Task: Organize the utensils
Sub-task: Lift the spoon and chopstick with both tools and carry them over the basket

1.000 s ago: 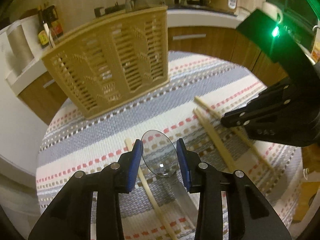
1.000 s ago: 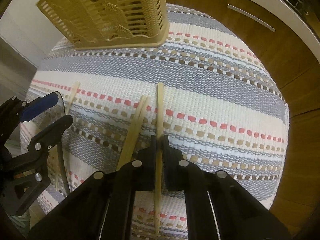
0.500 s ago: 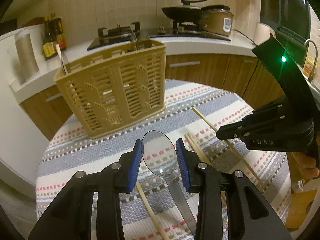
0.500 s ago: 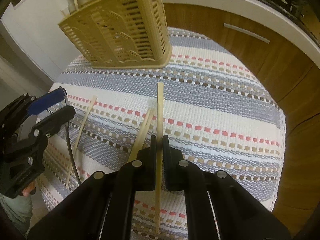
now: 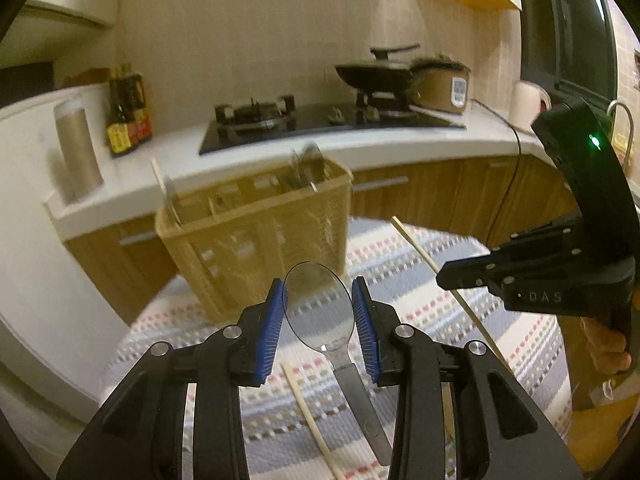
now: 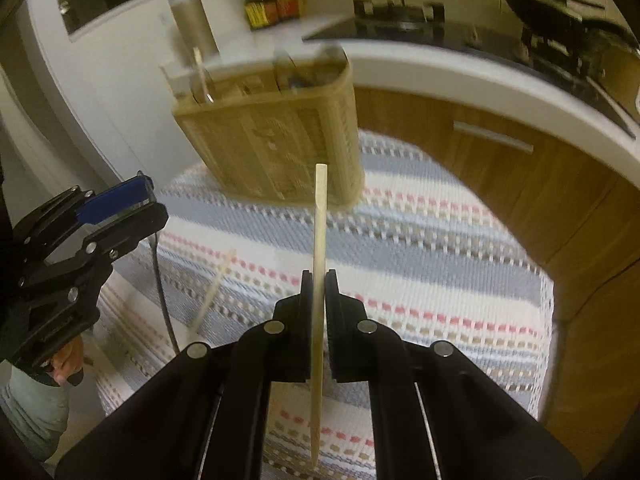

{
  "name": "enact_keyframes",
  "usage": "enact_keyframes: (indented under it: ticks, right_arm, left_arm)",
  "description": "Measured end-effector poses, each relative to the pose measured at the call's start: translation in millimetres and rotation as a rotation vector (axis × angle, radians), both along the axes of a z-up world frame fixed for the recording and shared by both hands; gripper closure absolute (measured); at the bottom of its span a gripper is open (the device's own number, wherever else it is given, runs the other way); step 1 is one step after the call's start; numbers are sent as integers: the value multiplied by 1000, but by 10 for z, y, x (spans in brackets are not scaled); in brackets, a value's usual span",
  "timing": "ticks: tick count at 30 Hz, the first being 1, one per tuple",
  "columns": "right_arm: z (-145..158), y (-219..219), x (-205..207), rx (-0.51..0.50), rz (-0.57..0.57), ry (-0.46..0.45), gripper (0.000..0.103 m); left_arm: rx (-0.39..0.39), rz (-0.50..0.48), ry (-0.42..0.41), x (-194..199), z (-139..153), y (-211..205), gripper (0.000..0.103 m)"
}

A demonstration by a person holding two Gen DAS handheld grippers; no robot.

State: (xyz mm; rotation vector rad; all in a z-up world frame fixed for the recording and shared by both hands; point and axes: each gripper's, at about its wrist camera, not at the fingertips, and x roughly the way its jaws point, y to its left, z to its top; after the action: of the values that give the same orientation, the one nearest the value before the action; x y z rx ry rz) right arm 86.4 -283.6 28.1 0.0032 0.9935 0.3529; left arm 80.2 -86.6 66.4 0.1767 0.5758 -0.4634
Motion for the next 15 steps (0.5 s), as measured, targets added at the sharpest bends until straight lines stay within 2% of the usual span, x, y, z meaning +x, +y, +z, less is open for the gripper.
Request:
enact_keyframes:
  ticks: [8,15]
  right_arm:
    - [461,177,54,26,24,-165,98]
    - [757,266,271,121,17,-277,98]
  left_arm:
    - [-49,63,-94,109,463,168,71]
    - [-119,131,-175,317,867,313,71]
